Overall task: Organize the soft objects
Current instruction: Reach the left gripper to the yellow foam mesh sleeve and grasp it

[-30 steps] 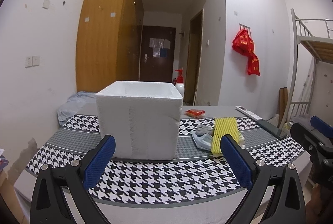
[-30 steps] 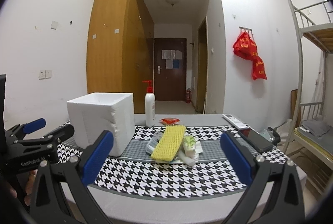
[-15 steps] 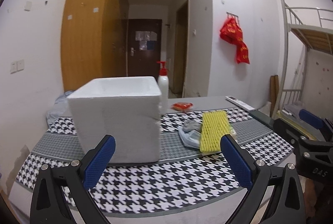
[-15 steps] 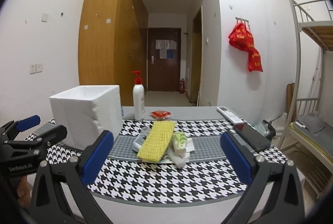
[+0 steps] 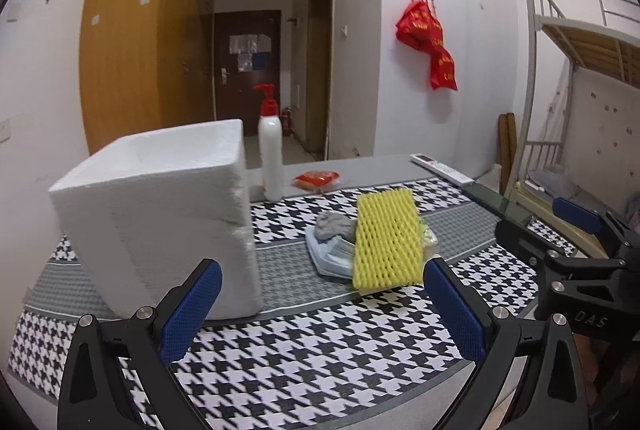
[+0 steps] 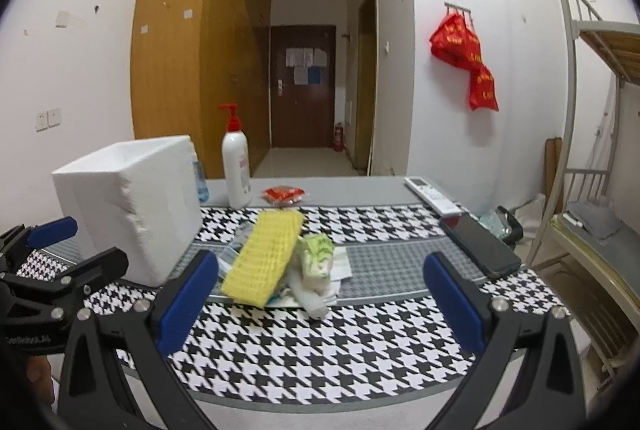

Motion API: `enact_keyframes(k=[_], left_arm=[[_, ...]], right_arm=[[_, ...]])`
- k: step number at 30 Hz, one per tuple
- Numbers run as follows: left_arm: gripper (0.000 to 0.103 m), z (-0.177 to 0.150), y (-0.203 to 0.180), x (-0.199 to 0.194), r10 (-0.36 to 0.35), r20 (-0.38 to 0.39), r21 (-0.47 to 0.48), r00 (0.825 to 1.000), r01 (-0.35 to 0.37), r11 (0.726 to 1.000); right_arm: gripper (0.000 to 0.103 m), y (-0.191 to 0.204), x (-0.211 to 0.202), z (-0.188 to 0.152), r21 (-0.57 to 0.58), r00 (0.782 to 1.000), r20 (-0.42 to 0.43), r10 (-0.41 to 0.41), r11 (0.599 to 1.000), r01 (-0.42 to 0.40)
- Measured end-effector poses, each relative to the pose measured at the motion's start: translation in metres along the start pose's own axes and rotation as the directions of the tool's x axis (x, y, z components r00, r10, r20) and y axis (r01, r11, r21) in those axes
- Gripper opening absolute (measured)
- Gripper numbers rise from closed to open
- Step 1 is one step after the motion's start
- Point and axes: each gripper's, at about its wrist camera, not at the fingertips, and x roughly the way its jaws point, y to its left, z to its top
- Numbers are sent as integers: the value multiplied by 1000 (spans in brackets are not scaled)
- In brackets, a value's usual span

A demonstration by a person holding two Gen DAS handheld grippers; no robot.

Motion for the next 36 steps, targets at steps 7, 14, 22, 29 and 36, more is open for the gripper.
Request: enact_keyframes(k=[7,14,22,29,36], left_arm=[[101,2,-9,18,-20,-41,12,999,20,1000],[101,7,-20,36,-64,-89,26,994,67,997],[97,8,-32,67,-107,-164,57,981,118,991],[91,8,-32,88,-137,-221,33,966,147,989],[84,4,-48,107,-153,-288,58,945,176,983]], right_arm=[[103,-8,12,-3,4,1000,-26,-4,1000,4],[103,-20,25,-2,22,999,-51,-13,1000,14],[103,-32,40,-9,38,994,-105,-25,999,29],[103,-45,51,-11,44,989,-139,-45,998,52],[103,-55,57,-15,46,984,-166,-62,996,70]])
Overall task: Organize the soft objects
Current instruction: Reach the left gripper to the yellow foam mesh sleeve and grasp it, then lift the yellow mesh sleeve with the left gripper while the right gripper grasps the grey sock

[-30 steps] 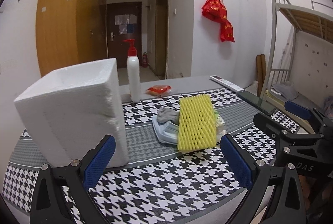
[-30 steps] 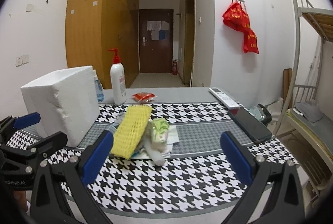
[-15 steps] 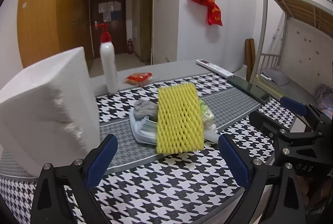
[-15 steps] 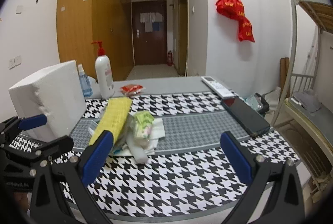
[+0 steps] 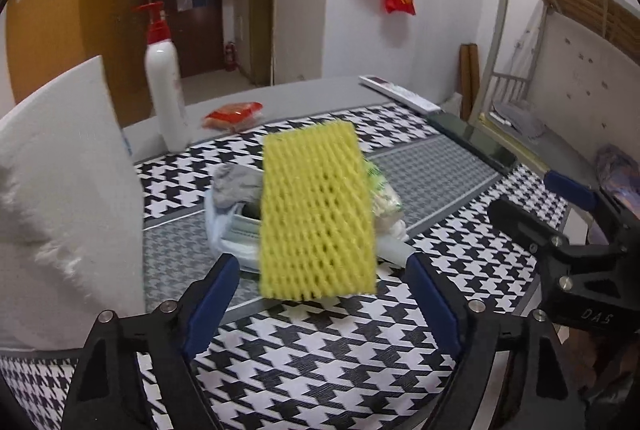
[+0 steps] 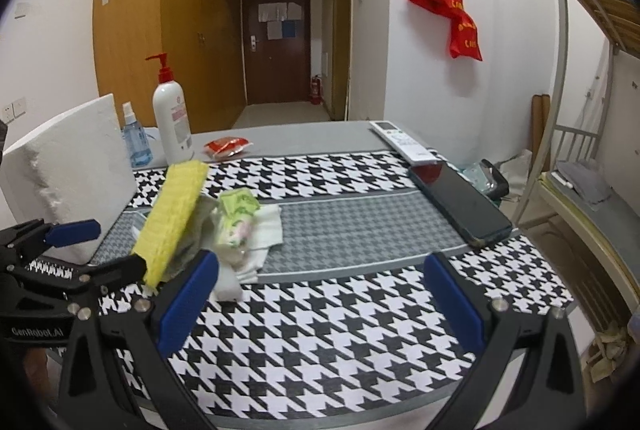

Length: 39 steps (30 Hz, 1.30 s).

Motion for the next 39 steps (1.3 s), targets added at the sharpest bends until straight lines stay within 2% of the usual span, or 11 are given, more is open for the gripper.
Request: enact_keyframes(k=[7,11,16,28,33,39], left_arm=[[71,5,-5,17,72,-38,12,997,-71,997],[63,5,-6,24,62,-72,8,995,-62,998],[47,4,-3,31,76,-104,-15,992,-78,997],[16,-1,3,11,67,-52,-38,996,-69,997],[12,-1,9,1,53,-26,-49,998,-55,997],[11,-3,18,-12,47,13,-57,999,-46,997]], right_arm=[[103,-9,3,1,29,1000,-12,2,1000,-1],[103,-9,5,1,24,1000,-14,10,1000,-10],[103,-7,9,1,14,1000,-22,15,1000,-14],[103,0,15,4,1,999,-40,32,999,-32],[103,11,16,6,-30,998,-41,43,999,-44],[103,24,20,11,-56,997,-50,57,997,-60]])
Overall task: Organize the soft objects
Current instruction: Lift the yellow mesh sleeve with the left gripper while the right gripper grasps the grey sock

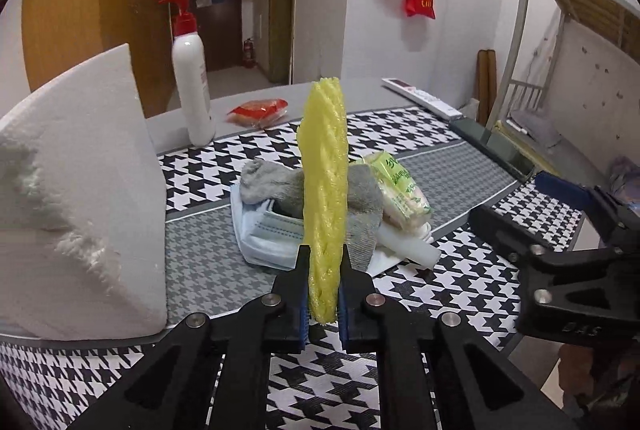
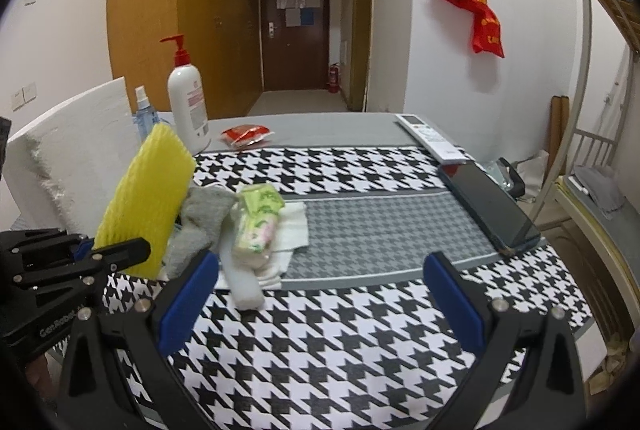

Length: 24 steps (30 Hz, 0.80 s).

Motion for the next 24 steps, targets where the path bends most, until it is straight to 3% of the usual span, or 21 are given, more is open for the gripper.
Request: enact_keyframes(k=[8,16,24], left_arm=[[11,1,17,-6,9,20,-17,1000,-9,1000],[11,-2,27,-8,-8,27,-27,1000,9,1000],[12,-10,30,-8,-11,8,-36,1000,11,999]], right_arm=[[103,25,6,10,-43,999,-7,45,998,-46],[90,42,19,18,-76,997,-52,61,995,-65],[76,63,34,19,-105,984,-123,131,984,-145]])
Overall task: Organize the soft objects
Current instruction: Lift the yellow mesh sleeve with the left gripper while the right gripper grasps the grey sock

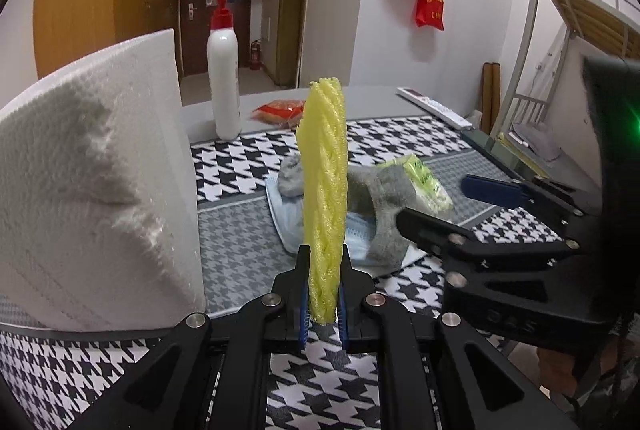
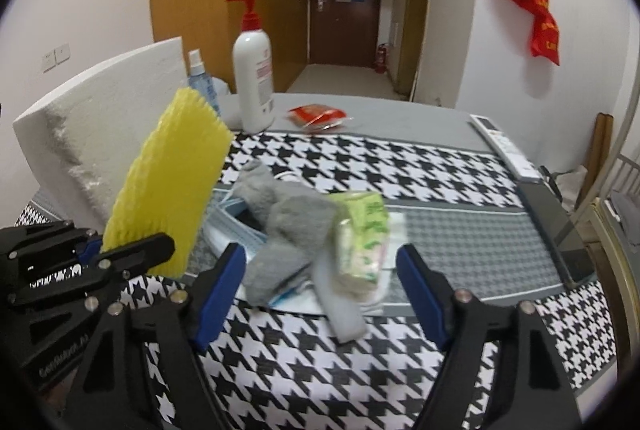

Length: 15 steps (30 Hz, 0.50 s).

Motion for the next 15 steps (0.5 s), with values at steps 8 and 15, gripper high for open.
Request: enact_keyframes(k=[8,15], left_arm=[[11,-3,8,-2,-2,3,-13,1000,2,1000],[11,-5,9,-3,-13,5,-7,1000,13,1000]], right_arm=[[60,8,18,5,0,997,-61,43,999,-43],[45,9,28,5,21,995,-92,49,999,-47]])
